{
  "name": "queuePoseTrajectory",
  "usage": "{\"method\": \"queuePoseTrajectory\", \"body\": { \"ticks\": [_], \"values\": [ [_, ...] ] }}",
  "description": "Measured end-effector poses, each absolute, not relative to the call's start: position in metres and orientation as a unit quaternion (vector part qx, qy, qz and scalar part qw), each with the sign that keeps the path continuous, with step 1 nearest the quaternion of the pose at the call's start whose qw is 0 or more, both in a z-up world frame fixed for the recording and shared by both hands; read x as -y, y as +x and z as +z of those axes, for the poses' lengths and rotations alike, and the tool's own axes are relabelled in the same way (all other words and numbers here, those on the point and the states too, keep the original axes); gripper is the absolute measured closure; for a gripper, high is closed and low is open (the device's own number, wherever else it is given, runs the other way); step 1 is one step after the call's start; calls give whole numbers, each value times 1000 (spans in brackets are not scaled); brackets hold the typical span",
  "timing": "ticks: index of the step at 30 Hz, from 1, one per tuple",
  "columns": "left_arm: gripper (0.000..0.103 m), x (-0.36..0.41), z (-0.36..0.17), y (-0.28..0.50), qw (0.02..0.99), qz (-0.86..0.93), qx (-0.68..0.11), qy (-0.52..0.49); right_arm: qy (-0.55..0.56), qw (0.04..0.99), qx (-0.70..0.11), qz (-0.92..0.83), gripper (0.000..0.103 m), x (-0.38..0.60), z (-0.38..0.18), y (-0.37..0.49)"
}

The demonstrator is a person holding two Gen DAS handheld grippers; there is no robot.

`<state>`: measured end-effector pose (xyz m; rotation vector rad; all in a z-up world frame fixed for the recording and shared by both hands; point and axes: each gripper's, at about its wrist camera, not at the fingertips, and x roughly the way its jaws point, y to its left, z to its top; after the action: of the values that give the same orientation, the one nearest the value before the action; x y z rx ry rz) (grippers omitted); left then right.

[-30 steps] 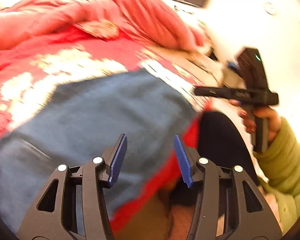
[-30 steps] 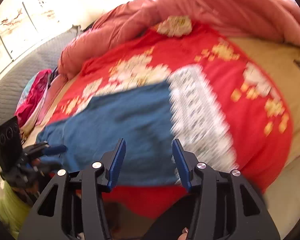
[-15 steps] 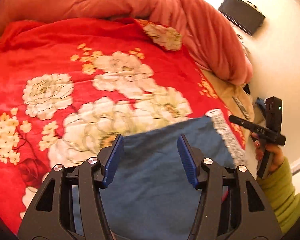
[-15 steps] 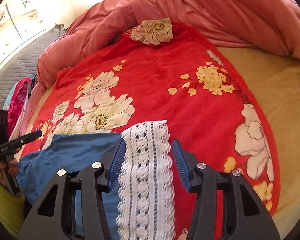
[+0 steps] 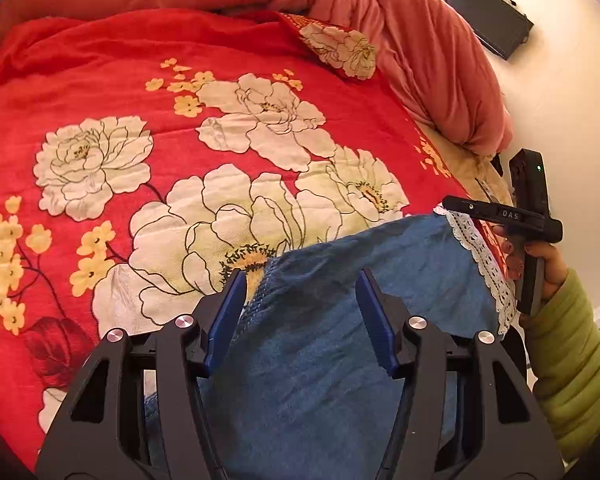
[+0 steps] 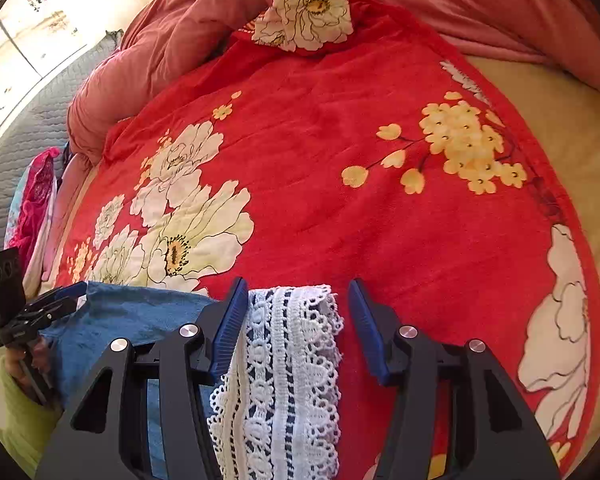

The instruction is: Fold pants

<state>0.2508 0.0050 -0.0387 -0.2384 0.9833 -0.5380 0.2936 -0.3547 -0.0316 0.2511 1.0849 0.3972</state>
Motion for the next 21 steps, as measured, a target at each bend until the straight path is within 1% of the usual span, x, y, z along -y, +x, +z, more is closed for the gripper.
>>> {"method": "queuePoseTrajectory", "body": {
  "ticks": [4,6,10,12,13,14,16,19,21],
  "values": [
    [54,0,-52,259,829,-262,-478,-126,125,824,-517,197,52,356,-40,300],
    [54,0,-63,265,817,-264,-492,-143,131,821,-517,204,50,358,-43,300],
    [54,-4,-66,266,809,-269,-493,-171,122,821,-516,211,50,356,-45,298],
    [55,0,-65,264,806,-278,-492,-173,118,818,-517,220,54,354,-44,297],
    [65,4,-66,263,804,-282,-494,-174,113,818,-517,225,63,352,-43,295],
    [79,7,-66,262,802,-283,-496,-175,110,817,-517,231,75,351,-43,292],
    [93,12,-67,261,801,-283,-497,-178,115,818,-507,248,81,348,-38,286],
    [96,12,-61,259,809,-278,-485,-184,101,836,-477,254,84,344,-24,275],
    [97,8,-47,256,819,-282,-461,-191,100,850,-450,254,84,345,-9,271]
  ]
}}
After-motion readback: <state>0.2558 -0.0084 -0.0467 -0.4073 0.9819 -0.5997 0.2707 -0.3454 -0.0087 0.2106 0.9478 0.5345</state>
